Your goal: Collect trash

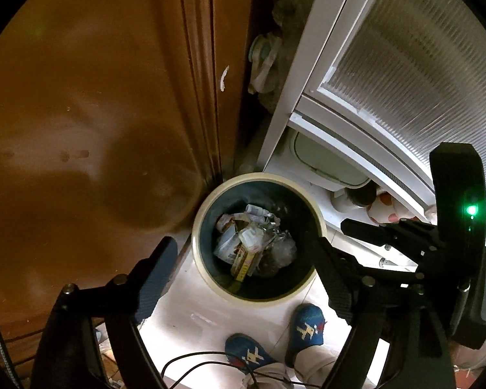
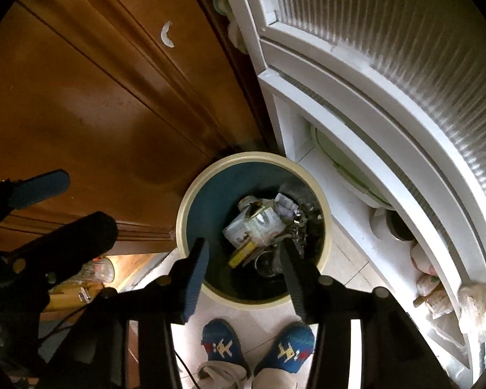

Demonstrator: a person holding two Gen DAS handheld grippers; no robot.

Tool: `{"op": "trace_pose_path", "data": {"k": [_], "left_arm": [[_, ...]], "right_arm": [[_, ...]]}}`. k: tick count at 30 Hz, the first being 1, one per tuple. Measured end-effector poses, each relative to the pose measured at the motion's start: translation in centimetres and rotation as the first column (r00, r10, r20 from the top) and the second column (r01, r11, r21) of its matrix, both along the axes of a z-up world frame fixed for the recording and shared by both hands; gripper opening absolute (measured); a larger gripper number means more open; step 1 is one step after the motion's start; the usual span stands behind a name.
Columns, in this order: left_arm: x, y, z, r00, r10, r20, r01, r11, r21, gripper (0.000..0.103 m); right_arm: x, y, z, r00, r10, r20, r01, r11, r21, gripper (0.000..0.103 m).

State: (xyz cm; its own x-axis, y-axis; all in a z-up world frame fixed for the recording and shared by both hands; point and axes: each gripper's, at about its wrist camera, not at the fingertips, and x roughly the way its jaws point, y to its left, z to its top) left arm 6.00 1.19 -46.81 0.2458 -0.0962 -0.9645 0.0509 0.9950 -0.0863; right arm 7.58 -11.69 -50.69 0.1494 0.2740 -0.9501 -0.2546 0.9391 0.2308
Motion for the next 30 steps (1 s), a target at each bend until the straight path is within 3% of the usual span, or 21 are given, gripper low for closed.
{"op": "trace_pose_path", "data": {"k": [11, 16, 21, 30], "left_arm": [[-0.3, -0.7, 1.3, 0.999, -0.029, -0.015, 0.029, 1.0, 0.009, 0.094], [-0.8, -1.1, 3.4, 0.999, -0.048, -0.007, 0.048, 0.999, 0.021, 0.095], [-1.2, -1.5, 6.4, 0.998, -0.064, 0.002, 0.064, 0.998, 0.026, 0.095], [-3.1, -2.8, 14.1, 0.993, -0.114, 0.033, 0.113, 0.993, 0.033, 0.095]], "right_arm": [[-0.9, -0.4, 1.4, 0.998, -0.057, 0.019, 0.058, 0.996, -0.06, 0.053], [-1.7, -1.2, 3.9, 0.995, -0.093, 0.036, 0.096, 0.991, -0.092, 0.053], [-2.4, -2.3, 6.5, 0.99, -0.133, 0.048, 0.138, 0.981, -0.135, 0.063], [-4.3, -4.3, 13.6, 0.98, -0.19, 0.062, 0.197, 0.969, -0.146, 0.063]]}}
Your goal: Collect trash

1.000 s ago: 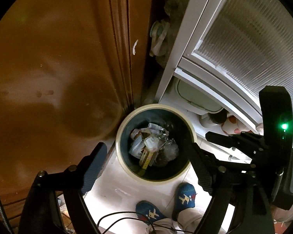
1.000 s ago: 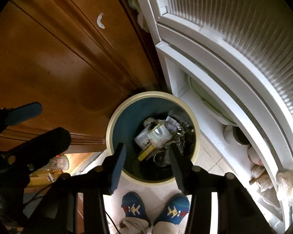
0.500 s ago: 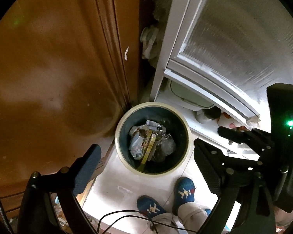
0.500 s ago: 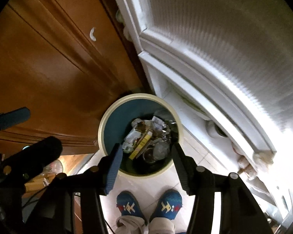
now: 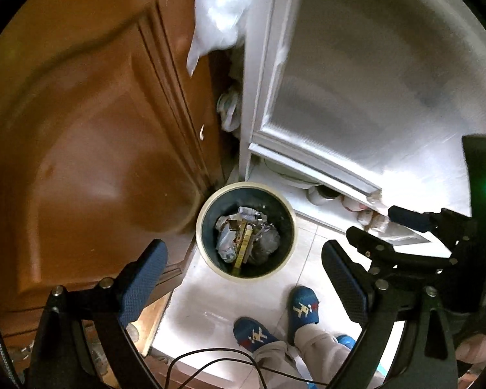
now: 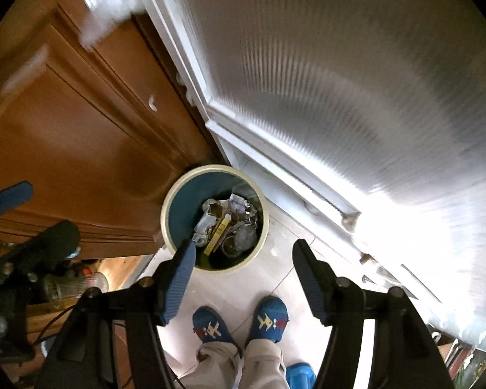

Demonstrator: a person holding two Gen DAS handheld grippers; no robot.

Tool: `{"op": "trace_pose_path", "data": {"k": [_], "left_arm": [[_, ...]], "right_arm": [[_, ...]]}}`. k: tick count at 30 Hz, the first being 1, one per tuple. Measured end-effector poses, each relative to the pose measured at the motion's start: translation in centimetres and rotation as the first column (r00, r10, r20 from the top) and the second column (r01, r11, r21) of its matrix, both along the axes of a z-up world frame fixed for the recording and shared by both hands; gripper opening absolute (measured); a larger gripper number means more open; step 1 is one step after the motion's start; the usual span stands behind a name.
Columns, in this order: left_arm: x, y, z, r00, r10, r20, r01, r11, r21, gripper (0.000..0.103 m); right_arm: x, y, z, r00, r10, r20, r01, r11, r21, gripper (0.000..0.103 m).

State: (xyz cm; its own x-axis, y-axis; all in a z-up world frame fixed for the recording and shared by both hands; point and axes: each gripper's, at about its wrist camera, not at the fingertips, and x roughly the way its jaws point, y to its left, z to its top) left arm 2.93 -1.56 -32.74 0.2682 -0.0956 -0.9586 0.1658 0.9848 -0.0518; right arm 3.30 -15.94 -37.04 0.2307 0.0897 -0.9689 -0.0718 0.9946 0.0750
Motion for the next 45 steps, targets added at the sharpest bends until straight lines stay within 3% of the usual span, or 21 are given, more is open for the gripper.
{"op": "trace_pose_path", "data": {"k": [5, 9, 14, 20, 27, 33, 36, 45], "left_arm": [[-1.1, -0.5, 4.6, 1.0, -0.012, 0.026, 0.012, 1.0, -0.003, 0.095], [-1.4, -0.4, 9.1, 0.999, 0.026, 0.038, -0.027, 1.0, 0.01, 0.095], [-1.4, 0.2, 15.3, 0.993, 0.075, 0.091, -0.073, 0.997, -0.025, 0.095], [-1.9, 0.6, 22.8, 0.975, 0.109, 0.194, -0.101, 0.994, -0.052, 0.095], [-3.5, 0.4, 30.4, 0.936, 0.126, 0.33, -0.11, 0.992, -0.066, 0.095], [-4.2, -0.2, 33.8, 0.908, 0.126, 0.399, -0.114, 0.992, -0.055, 0.095], [-4.7, -0.6, 34.6, 0.903, 0.12, 0.413, -0.109, 0.993, -0.051, 0.095], [-4.8, -1.5, 36.0, 0.875, 0.103, 0.474, -0.113, 0.994, -0.007, 0.095]], "right_arm": [[-1.4, -0.8, 6.1, 1.0, -0.014, 0.027, 0.013, 1.0, 0.012, 0.063], [-2.3, -1.6, 11.3, 0.997, -0.024, 0.071, 0.021, 0.999, 0.035, 0.063], [-3.2, -2.2, 17.4, 0.99, -0.044, 0.136, 0.036, 0.997, 0.061, 0.063], [-4.0, -2.4, 24.5, 0.969, -0.045, 0.244, 0.027, 0.997, 0.077, 0.063], [-5.1, -2.1, 31.5, 0.922, -0.055, 0.382, 0.026, 0.996, 0.081, 0.063], [-6.1, -1.6, 36.4, 0.875, -0.064, 0.48, 0.031, 0.997, 0.077, 0.063], [-6.6, -1.3, 37.4, 0.856, -0.061, 0.514, 0.031, 0.997, 0.067, 0.063], [-7.1, -2.2, 39.4, 0.837, -0.079, 0.541, 0.048, 0.996, 0.071, 0.063]]}}
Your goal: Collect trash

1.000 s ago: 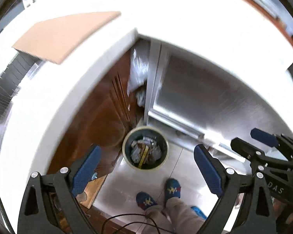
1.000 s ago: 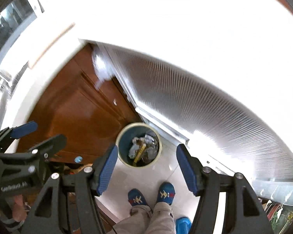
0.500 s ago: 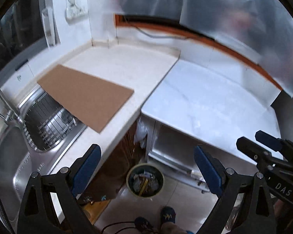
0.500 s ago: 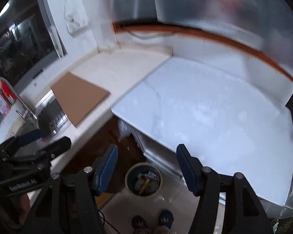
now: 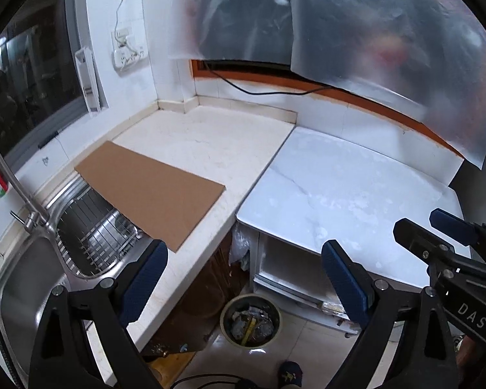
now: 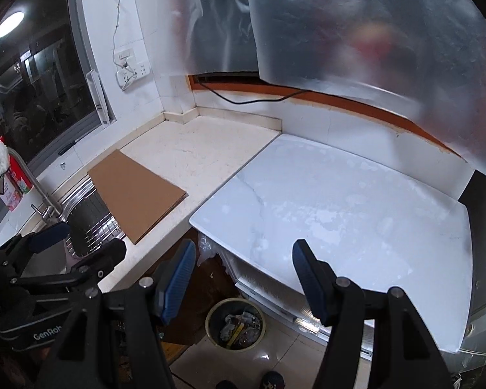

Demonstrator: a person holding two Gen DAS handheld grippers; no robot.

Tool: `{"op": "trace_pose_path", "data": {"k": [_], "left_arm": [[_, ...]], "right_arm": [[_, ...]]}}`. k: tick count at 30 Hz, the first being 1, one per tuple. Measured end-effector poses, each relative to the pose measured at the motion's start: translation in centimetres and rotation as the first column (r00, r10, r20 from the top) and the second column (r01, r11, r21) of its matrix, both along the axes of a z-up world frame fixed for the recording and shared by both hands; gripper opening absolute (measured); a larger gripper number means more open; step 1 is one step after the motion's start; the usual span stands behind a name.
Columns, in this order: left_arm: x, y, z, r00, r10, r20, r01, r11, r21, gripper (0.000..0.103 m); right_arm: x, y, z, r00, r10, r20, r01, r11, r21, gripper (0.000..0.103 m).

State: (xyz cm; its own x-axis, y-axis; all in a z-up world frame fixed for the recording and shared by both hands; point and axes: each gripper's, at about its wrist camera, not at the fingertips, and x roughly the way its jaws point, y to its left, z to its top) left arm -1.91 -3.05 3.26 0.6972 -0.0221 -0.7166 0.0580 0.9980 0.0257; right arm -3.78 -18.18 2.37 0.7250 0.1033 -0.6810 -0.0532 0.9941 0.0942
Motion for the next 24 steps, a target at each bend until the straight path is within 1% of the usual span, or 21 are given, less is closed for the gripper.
{"op": "trace_pose_path", "data": {"k": [10, 24], "left_arm": [[-0.5, 0.0, 0.9, 0.999, 0.008, 0.031, -0.008, 1.0, 0.007, 0.095], [-1.1, -0.2, 1.0, 0.999, 0.032, 0.028, -0.033, 0.999, 0.016, 0.095]], "right_arm": [[0.0, 0.4, 0.4, 1.0, -0.016, 0.017, 0.017, 1.0, -0.016, 0.063], [-0.3, 0.7, 0.2, 1.0, -0.012, 0.006, 0.012, 0.999, -0.03, 0.063]]}}
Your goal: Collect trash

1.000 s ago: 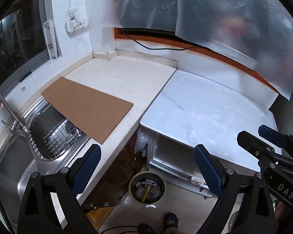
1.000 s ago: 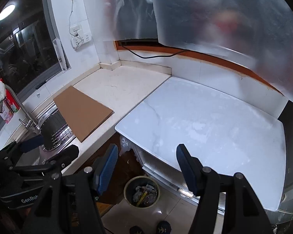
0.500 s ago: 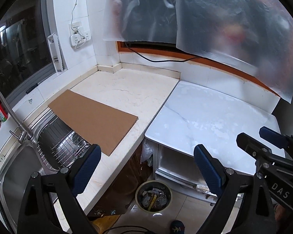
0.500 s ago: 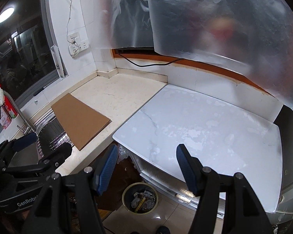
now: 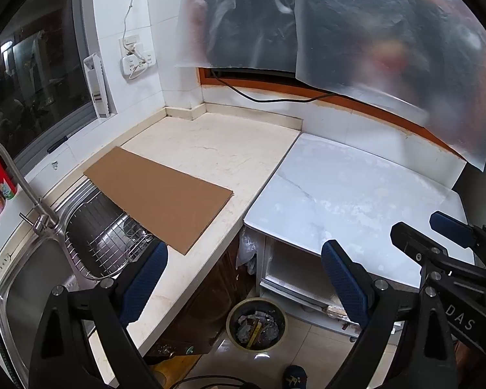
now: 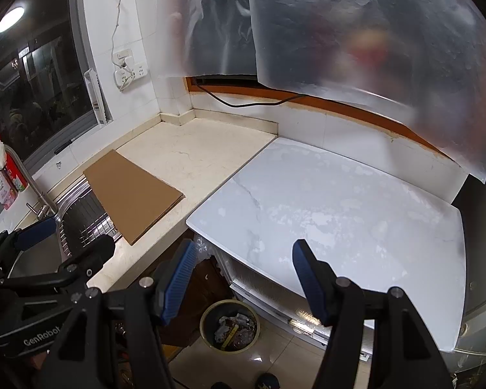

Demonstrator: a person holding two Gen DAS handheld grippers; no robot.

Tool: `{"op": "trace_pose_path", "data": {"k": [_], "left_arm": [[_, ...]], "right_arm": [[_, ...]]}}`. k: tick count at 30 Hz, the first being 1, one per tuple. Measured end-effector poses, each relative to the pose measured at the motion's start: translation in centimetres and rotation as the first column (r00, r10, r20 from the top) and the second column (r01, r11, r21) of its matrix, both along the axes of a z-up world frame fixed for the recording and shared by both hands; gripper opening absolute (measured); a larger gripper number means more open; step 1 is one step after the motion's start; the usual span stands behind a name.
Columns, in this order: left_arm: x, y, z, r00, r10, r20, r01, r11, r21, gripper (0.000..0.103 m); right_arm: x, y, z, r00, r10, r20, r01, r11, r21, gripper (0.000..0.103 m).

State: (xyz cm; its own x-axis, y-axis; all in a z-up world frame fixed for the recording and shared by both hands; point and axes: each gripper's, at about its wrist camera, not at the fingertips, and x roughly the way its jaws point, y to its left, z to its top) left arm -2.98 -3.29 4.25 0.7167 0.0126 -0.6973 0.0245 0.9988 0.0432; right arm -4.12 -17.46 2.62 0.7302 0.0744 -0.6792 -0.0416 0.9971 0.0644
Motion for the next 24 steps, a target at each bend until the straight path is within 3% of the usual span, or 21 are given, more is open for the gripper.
{"op": "trace_pose_path", "data": {"k": [24], "left_arm": [[-0.63, -0.34, -0.06, 1.0, 0.017, 0.006, -0.017, 1.0, 0.004, 0.095]], "right_arm": [[-0.3, -0.14, 0.12, 1.0, 0.011, 0.007, -0.011, 1.0, -0.008, 0.063]]}}
